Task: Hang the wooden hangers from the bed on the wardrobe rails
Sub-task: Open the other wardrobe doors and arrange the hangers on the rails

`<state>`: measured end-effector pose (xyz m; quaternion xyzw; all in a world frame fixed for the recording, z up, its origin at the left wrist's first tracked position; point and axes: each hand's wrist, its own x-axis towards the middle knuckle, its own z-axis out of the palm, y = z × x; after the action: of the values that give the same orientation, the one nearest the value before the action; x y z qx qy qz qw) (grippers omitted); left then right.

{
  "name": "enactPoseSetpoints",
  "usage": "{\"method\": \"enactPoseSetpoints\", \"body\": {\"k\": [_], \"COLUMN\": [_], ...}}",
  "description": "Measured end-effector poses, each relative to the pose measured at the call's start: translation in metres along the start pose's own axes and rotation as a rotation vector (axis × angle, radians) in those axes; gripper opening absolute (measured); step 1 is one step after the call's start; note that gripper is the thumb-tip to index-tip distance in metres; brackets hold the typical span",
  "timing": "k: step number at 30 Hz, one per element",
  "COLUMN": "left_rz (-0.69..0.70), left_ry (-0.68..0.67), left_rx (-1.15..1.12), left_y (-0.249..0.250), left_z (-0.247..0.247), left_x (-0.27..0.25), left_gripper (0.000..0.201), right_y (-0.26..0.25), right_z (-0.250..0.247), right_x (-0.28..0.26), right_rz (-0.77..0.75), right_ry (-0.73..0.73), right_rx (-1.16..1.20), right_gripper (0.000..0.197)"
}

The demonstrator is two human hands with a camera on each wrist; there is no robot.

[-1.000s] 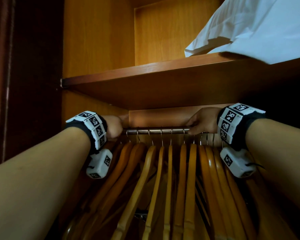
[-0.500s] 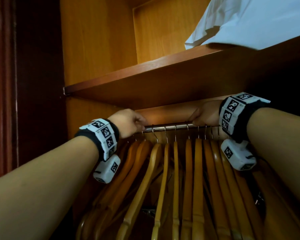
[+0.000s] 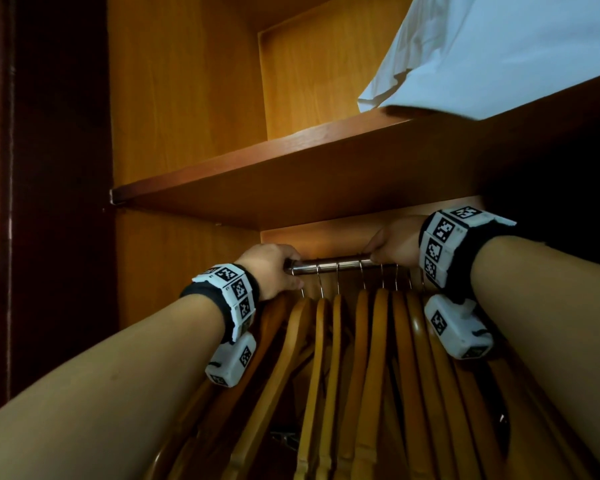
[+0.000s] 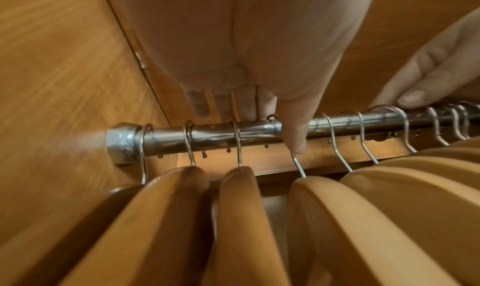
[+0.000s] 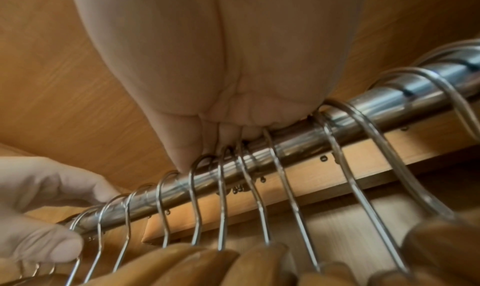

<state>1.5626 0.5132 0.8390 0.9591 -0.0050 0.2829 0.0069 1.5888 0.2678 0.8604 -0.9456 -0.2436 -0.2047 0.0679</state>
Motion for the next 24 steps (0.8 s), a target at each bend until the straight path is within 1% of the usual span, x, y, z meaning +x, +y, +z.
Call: {"method": "enactPoseSetpoints", "body": {"k": [5, 7, 8, 10, 11, 12, 13, 14, 15, 16, 17, 18, 20, 22, 24], "left_rz": [-0.027, -0.041, -0.038, -0.024, -0.029, -0.041, -0.057, -0.078, -0.096, -0.106, -0.107, -0.102, -0.085, -0.045, 0.000], "left_ry": [-0.006, -0.015, -0.020, 0.000, 0.040, 0.106, 0.188, 0.257, 0.301, 0.317, 0.304, 0.262, 0.135, 0.020, -0.029], "left_rx": [-0.019, -0.026, -0.045, -0.181, -0.291, -0.393, -0.463, -0.476, -0.452, -0.411, -0.373, -0.333, -0.215, -0.058, 0.016], "left_y": [-0.004, -0.008, -0.010, -0.014, -0.015, -0.018, -0.020, -0.023, -0.027, -0.030, -0.032, -0.034, -0.032, -0.030, -0.028], "left_z": [0.000, -0.001, -0.002, -0.007, -0.012, -0.018, -0.024, -0.031, -0.037, -0.041, -0.043, -0.043, -0.038, -0.028, -0.021], "left_x": [0.000, -0.002, -0.003, -0.009, -0.011, -0.011, -0.011, -0.010, -0.010, -0.010, -0.010, -0.011, -0.014, -0.013, -0.011], "left_gripper": [0.038, 0.043, 0.050, 0.063, 0.063, 0.056, 0.043, 0.030, 0.021, 0.018, 0.018, 0.018, 0.017, 0.026, 0.035], "right_y": [-0.001, -0.001, -0.001, -0.001, -0.001, -0.001, -0.001, -0.001, -0.001, -0.001, -0.001, -0.001, -0.001, 0.000, 0.002], "right_z": [0.000, 0.000, 0.000, 0.000, 0.000, 0.000, 0.000, 0.000, 0.000, 0.000, 0.000, 0.000, 0.001, 0.001, 0.001], "right_x": [-0.002, -0.002, -0.003, -0.003, -0.002, -0.003, -0.002, -0.003, -0.001, -0.001, 0.000, 0.000, 0.000, 0.001, 0.003], "right_rz": [0.001, -0.002, -0.003, -0.006, -0.009, -0.011, -0.014, -0.013, -0.011, -0.010, -0.010, -0.010, -0.013, -0.020, -0.023], "right_ry": [-0.007, -0.008, -0.007, -0.001, 0.000, -0.002, -0.004, -0.009, -0.012, -0.014, -0.017, -0.020, -0.026, -0.022, -0.031], "right_rx": [-0.024, -0.018, -0.015, -0.019, -0.025, -0.035, -0.044, -0.047, -0.047, -0.050, -0.054, -0.052, -0.041, -0.034, -0.030], "right_gripper": [0.036, 0.037, 0.037, 0.037, 0.038, 0.038, 0.039, 0.039, 0.039, 0.039, 0.039, 0.039, 0.038, 0.038, 0.038]}}
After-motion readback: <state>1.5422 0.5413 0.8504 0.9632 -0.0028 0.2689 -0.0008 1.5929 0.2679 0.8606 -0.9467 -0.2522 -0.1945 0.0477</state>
